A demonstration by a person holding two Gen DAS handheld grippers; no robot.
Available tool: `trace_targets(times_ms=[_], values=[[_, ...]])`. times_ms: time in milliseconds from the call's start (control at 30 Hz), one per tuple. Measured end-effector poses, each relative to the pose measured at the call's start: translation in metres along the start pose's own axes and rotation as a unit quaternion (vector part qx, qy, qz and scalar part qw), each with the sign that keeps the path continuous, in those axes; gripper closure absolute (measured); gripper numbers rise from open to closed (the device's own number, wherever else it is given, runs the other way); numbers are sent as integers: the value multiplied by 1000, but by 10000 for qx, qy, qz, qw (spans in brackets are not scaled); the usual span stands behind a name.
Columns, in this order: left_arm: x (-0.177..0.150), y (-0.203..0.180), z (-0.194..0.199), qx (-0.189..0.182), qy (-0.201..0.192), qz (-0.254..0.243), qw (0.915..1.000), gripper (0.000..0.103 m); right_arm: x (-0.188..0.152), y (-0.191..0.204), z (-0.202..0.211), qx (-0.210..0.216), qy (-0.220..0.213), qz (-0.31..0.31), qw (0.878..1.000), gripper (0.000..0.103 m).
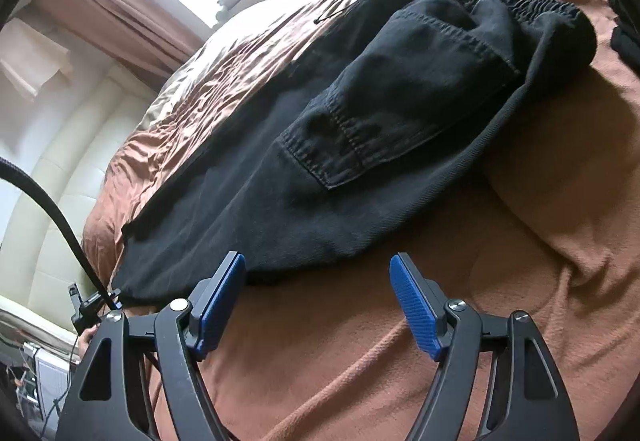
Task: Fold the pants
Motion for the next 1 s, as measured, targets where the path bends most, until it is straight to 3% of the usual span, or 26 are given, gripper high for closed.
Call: trace_targets(times_ms=[200, 233, 300, 433, 633, 800, 900, 1000], values=[[12, -3, -13, -50, -107, 129, 9998, 57, 2, -10, -16, -102, 38, -177, 9998, 29], [14, -3, -14, -21, -139, 124, 9998, 62, 2, -12, -18, -130, 51, -219, 9997, 29], [17, 1, -16, 106, -195, 159, 9996, 92, 2, -17, -21, -128, 59, -333, 9993, 29], [17, 4, -1, 46, -295, 260, 9992, 101, 7, -24, -23, -165, -30, -456, 9988, 32], [18, 4, 23, 60, -326, 300, 9990, 101, 10, -33, -20, -359, -86, -674, 9970, 54], [10, 16, 13, 373, -24, 405, 9985, 98, 4, -30, -11, -204, -58, -785, 9967, 54], [3, 23, 13, 474, 124, 392, 9980, 88, 1, -32, -9, -86, 2, -748, 9972, 53], [-2, 26, 17, 364, 185, 466, 9981, 60, 2, -34, -8, 13, 12, -720, 9974, 49]])
Point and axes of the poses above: each gripper's, at about its wrist camera, not at the fingertips, and z roughly against the way its jaws point, y to its left, x to its top, the point moved 9 cm from there along -z, roughly the way its jaws point, and after that the axes turned 6 degrees about z, right-handed, at the moved point
